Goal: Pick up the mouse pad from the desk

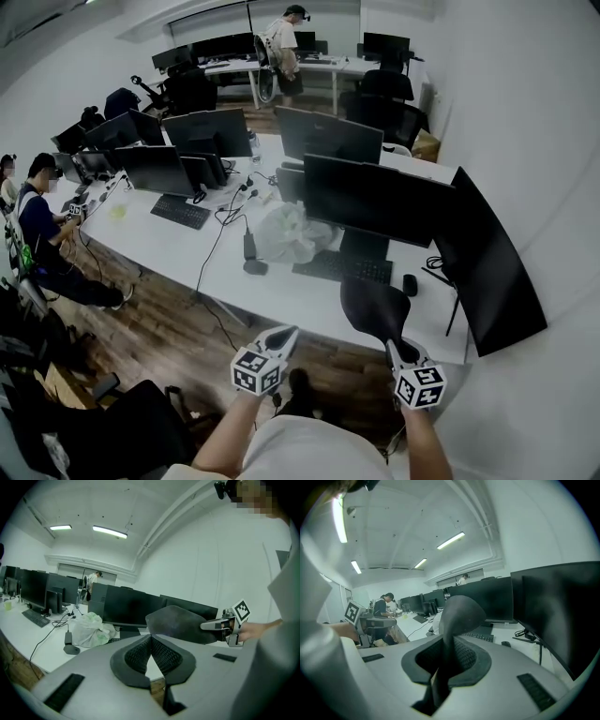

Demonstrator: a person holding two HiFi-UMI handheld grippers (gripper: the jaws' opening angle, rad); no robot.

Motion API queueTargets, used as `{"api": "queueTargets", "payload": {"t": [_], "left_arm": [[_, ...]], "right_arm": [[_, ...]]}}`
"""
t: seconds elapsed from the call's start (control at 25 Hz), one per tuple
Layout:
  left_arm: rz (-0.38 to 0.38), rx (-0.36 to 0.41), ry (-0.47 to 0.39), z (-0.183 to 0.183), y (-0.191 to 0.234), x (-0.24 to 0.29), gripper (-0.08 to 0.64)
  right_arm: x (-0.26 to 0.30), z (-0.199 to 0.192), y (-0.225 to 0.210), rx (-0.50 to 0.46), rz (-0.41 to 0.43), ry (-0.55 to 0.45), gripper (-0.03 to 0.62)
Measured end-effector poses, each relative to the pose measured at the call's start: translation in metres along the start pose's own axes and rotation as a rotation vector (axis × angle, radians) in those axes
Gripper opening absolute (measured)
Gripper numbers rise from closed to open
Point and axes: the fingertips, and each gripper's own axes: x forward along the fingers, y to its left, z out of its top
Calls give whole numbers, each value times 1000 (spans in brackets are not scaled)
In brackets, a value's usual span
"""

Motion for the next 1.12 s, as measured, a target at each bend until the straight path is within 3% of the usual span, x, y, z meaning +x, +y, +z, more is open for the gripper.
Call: {"api": "queueTargets", "payload": {"t": [0.28, 0.72, 1.12], "left_arm": [[11, -3, -10, 5, 2, -26, 17], [-79, 56, -40, 34, 21, -58, 17], [-128, 49, -64, 44, 29, -74, 17]], "right_arm": [[-10, 9, 18, -7, 8, -34, 46], [-19, 40, 61, -36, -38, -84, 44], [-24, 54, 88, -25, -53, -106, 44]]}}
